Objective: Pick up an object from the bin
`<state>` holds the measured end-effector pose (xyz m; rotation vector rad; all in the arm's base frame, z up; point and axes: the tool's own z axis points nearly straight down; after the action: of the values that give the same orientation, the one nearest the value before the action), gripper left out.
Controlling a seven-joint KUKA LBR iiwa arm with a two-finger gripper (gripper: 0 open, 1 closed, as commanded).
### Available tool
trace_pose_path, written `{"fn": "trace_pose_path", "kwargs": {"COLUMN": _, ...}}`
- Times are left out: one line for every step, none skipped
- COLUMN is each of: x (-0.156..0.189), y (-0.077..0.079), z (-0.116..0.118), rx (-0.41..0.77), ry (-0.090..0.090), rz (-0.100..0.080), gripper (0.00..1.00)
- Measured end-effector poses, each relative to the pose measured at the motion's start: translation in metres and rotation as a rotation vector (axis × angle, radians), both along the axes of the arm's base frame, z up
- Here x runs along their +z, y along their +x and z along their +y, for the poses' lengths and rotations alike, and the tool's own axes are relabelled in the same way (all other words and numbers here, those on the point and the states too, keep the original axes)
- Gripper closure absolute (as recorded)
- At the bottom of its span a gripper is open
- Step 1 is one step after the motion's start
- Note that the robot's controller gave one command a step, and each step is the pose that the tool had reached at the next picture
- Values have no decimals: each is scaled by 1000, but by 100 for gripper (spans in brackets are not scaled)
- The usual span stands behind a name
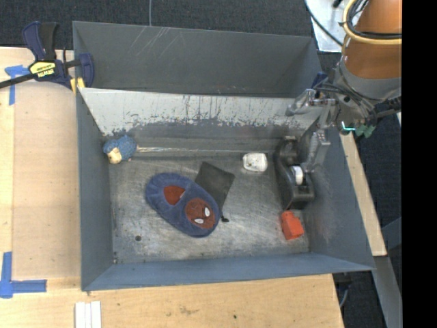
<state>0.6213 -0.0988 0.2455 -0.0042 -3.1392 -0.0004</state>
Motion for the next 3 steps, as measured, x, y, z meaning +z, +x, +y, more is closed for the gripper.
{"fn": "trace_pose_path", "kwargs": {"x": -172, "y": -9, "z": 20, "rx": -417, "ry": 0, "rz": -11, "gripper": 0}}
{"fn": "trace_pose_path", "kwargs": {"x": -144, "y": 6, "z": 40, "rx": -372, "ry": -2, "rz": -3, "gripper": 0}}
{"fn": "trace_pose_path", "kwargs": {"x": -134, "y": 7, "z": 20, "rx": -415, "ry": -1, "rz": -9, "gripper": 0}}
